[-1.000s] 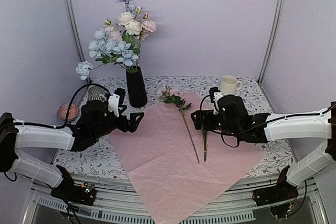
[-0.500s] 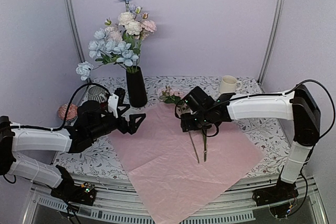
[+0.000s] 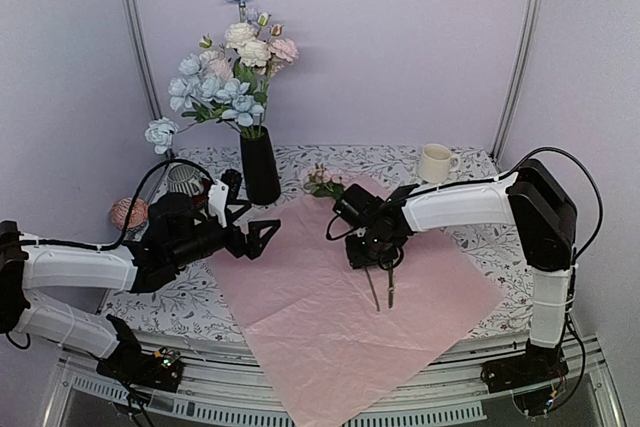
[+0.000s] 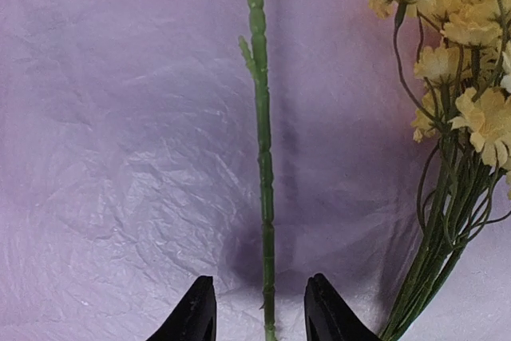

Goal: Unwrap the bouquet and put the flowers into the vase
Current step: Pick up the fake flower from the flattened wrapping paper.

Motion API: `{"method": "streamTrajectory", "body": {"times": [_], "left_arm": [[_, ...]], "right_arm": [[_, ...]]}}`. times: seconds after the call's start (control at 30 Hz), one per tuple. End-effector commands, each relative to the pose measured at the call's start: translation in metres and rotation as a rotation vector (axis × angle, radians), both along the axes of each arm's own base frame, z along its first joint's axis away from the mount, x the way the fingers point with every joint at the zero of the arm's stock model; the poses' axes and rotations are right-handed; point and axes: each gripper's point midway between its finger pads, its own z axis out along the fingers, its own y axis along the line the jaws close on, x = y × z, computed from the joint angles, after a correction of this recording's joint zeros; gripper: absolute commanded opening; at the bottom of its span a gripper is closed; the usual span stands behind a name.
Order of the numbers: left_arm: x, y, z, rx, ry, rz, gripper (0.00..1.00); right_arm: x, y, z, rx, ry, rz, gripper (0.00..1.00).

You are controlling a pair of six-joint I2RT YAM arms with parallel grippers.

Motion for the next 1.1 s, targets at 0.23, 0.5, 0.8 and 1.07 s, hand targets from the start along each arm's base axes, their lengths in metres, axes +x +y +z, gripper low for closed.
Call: {"method": "streamTrajectory", "body": {"times": [0.23, 0.5, 0.8, 1.07], "left_arm": [[-0.008, -0.009, 0.011, -0.010, -0.033, -0.041, 0.97], [-0.010, -0.012, 0.009, -0.006, -0.031, -0.060, 0.97], [-0.016, -0.023, 0.006, 0.003, -0.035, -0.113, 0.97], [-0.025, -0.036, 0.003, 0.016, -0.052, -0.178, 0.95]], "right_arm": [[-0.001, -0.006, -0.018, -0.030, 0.054, -0.039, 0.14], [0.005, -0.006, 0.009, 0.015, -0.006, -0.066, 0.02], [0.005, -0.003, 0.102, 0.286, -0.239, -0.002, 0.02], [-0.024, 0.000, 0.212, 0.671, -0.525, 0.194, 0.03]]}}
